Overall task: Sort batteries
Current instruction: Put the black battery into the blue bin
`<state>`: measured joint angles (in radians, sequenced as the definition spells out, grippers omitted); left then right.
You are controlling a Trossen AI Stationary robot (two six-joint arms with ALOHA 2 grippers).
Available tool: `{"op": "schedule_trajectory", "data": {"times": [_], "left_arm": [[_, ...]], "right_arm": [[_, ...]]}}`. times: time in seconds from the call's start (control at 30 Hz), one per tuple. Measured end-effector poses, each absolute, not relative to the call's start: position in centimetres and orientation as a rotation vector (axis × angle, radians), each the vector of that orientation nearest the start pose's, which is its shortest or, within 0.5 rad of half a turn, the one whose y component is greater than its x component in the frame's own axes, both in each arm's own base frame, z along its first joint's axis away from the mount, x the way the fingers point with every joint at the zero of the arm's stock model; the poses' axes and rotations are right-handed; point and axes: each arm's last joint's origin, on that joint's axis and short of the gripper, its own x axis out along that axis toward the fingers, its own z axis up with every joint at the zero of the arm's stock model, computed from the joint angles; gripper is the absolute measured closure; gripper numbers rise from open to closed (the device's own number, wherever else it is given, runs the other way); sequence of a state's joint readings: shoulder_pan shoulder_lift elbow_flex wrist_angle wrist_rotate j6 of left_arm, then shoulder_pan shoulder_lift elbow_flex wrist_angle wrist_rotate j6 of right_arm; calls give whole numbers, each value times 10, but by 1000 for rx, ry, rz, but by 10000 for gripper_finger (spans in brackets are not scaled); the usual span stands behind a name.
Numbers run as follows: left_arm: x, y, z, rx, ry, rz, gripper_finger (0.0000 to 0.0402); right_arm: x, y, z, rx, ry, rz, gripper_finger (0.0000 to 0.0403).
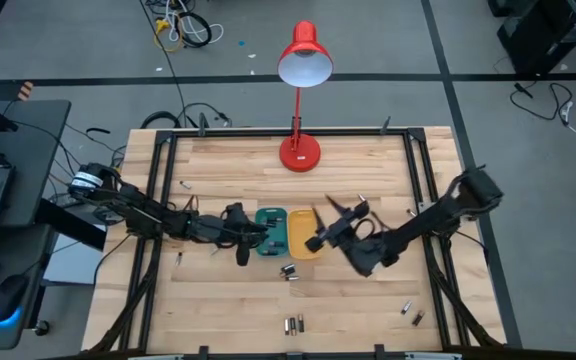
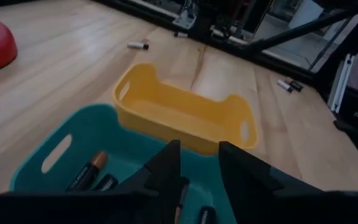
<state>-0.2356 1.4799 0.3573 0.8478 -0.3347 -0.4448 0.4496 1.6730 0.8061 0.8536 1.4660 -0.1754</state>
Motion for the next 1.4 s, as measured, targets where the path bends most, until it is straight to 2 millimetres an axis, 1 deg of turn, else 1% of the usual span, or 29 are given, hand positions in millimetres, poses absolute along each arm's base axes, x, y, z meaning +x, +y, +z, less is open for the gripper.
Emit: {"op": "schedule_trajectory", "data": {"times": [0.1,0.27,0.3,0.4,0.53,0.67,0.73,0.83,0.97,1.07,1.27,1.4], "left_arm": [[244,-49,147,-350,223,150,276],[244,-49,147,-346,222,149,275],[244,-49,148,-346,221,149,275],[244,-49,148,-346,215,153,275],[244,-48,148,-341,211,170,275],[244,-48,148,-338,207,184,275],[244,-48,148,-338,208,184,275],[244,-48,148,-321,209,182,275],[244,-48,148,-283,212,178,275],[243,-50,149,-215,213,152,275],[242,-62,151,-122,210,33,275],[241,-65,151,-119,207,15,275]], "right_arm": [[281,104,225,-140,81,-1058,212],[247,83,225,-125,74,-1086,223],[242,79,223,-133,77,-1065,225],[230,69,217,-129,58,-870,230],[226,61,209,-18,19,-447,236],[227,55,196,120,94,-169,243],[226,54,186,199,184,-75,247],[224,54,171,335,339,-24,254],[223,59,156,432,455,-52,267],[223,66,148,451,494,-40,279],[221,86,140,441,516,35,308],[212,99,126,436,651,69,325]]}}
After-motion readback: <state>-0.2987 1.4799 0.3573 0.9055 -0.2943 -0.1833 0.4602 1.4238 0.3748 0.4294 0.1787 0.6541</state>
